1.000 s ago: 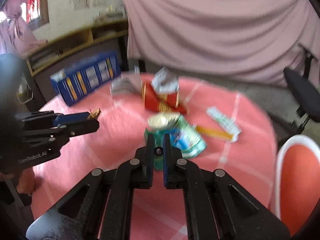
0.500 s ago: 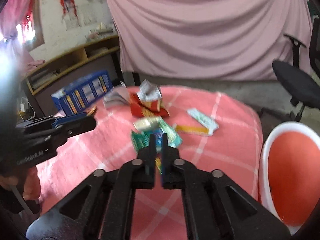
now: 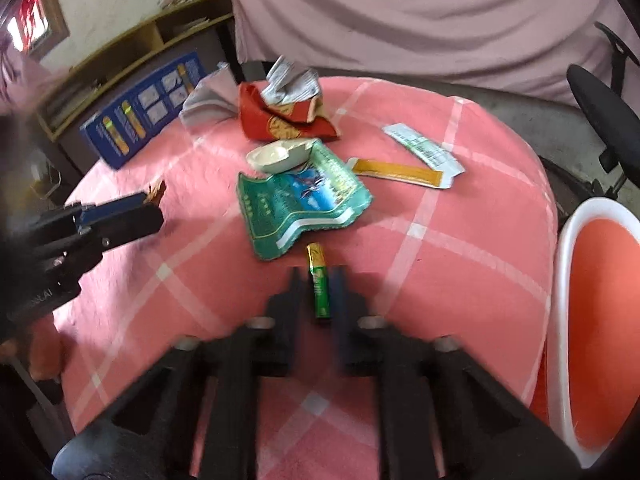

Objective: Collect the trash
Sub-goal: 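Carry the mushroom slice and green battery over the orange bucket and open both grippers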

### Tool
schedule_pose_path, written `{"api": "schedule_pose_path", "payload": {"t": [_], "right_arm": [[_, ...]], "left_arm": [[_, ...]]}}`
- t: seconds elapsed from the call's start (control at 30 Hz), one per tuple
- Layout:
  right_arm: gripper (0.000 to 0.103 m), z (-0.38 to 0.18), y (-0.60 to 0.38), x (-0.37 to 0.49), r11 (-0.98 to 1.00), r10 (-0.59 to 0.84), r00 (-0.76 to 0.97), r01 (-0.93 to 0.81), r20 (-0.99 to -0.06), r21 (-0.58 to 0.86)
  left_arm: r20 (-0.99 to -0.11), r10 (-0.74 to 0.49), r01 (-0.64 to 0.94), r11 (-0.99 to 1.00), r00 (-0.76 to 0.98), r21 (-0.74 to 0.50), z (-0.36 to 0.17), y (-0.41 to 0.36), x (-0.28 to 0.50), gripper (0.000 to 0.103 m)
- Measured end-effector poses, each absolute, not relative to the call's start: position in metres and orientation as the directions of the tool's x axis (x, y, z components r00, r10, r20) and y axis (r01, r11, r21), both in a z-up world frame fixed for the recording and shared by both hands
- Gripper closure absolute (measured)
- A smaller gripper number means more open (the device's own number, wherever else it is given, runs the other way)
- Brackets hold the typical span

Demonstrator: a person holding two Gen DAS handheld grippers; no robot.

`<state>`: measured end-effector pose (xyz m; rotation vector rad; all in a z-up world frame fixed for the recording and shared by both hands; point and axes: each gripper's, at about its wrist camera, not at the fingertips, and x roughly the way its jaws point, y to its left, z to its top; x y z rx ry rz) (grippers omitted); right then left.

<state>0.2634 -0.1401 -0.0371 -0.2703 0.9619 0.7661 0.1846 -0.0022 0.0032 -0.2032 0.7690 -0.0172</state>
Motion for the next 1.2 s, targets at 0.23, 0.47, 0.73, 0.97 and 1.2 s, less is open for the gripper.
{"api": "schedule_pose_path", "payload": {"t": [0.23, 0.47, 0.73, 0.97, 1.2], "right_arm": [[0.074, -0.001, -0.168, 0.240, 0.725, 0.563, 0.508, -0.682, -0.652, 0.095], [0.074, 0.056, -0.221, 0.200, 0.800, 0.588, 0.765, -0.597, -0.264, 0.053], [0.074, 0.093, -0.286, 0.174, 0.898, 0.433, 0.900, -0.436, 0.054, 0.067], [0.074, 0.094, -0.333, 0.191, 0.947, 0.287, 0.957, -0.291, 0.049, 0.137], [0.073, 0.076, -0.375, 0.215, 0.966, 0.193, 0.976, -0.170, -0.105, 0.194]], "left_arm": [[-0.593, -0.103, -0.019, 0.980, 0.799, -0.196, 0.027, -0.015, 0.177, 0.085], [-0.361, -0.184, 0.113, 0.971, 0.914, -0.209, 0.075, -0.050, 0.175, 0.085], [-0.123, -0.319, 0.308, 0.946, 0.940, -0.104, 0.115, -0.112, 0.177, 0.085], [-0.123, -0.445, 0.445, 0.895, 0.887, -0.028, 0.113, -0.175, 0.207, 0.085], [-0.217, -0.504, 0.507, 0.861, 0.836, -0.048, 0.094, -0.224, 0.237, 0.085]]}}
